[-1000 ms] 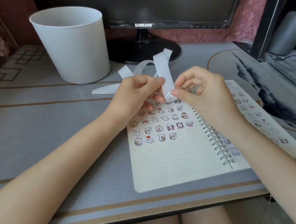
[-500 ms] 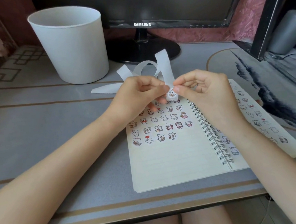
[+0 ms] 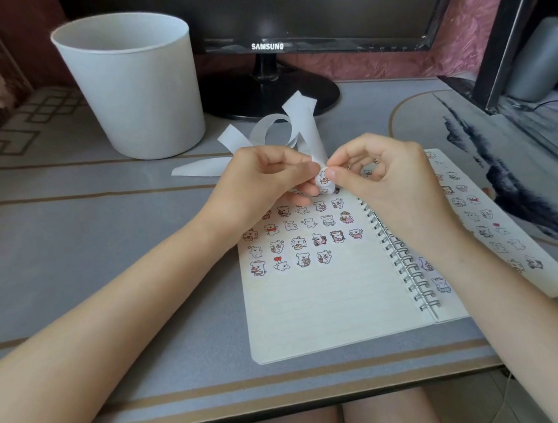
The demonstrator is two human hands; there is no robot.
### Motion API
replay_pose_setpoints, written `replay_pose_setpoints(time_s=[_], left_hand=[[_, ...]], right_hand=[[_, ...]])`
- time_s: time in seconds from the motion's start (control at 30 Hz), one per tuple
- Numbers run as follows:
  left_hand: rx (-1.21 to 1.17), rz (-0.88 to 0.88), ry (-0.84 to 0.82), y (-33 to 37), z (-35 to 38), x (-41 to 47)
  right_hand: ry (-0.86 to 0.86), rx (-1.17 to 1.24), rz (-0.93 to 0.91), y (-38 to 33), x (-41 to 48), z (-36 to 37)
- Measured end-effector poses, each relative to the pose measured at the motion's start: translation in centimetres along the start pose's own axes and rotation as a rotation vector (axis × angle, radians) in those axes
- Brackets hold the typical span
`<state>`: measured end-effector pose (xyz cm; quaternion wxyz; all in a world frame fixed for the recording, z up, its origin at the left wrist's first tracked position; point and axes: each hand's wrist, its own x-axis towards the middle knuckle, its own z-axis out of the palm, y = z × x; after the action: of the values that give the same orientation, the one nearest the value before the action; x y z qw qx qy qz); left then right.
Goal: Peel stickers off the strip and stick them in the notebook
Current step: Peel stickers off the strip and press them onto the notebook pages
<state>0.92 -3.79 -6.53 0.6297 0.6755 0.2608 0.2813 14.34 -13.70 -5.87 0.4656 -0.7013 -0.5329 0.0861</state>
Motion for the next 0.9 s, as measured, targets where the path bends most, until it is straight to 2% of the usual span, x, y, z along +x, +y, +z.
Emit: replay_pose_setpoints(time_s=[0.2, 0.37, 0.53, 0.67, 0.77, 0.9], left_hand=[[-0.020, -0.078, 0.018, 0.0, 0.0, -0.1], [-0.046, -0.112, 0.038, 0.0, -0.1, 0.0], [-0.025, -0.116, 0.051, -0.1, -0.1, 0.0], [0.006, -0.117, 0.041, -0.1, -0.1, 0.0], [0.024, -0.125, 0.036, 0.0, 0.0, 0.0], [0.038, -0.129, 0.032, -0.1, -0.1, 0.1]], right_hand=[[-0.046, -0.197, -0.075, 0.2, -0.3, 0.1], [-0.046, -0.196, -0.164, -0.5, -0.8, -0.3], [-0.158, 0.010, 0.040, -1.4, -1.4, -1.2], [-0.342, 0.145, 0.228, -2.0, -2.5, -2.6], [-0.391, 0.154, 0.313, -2.0, -3.2, -3.3], [-0.403, 0.083, 0.330, -1.9, -3.4, -3.1]])
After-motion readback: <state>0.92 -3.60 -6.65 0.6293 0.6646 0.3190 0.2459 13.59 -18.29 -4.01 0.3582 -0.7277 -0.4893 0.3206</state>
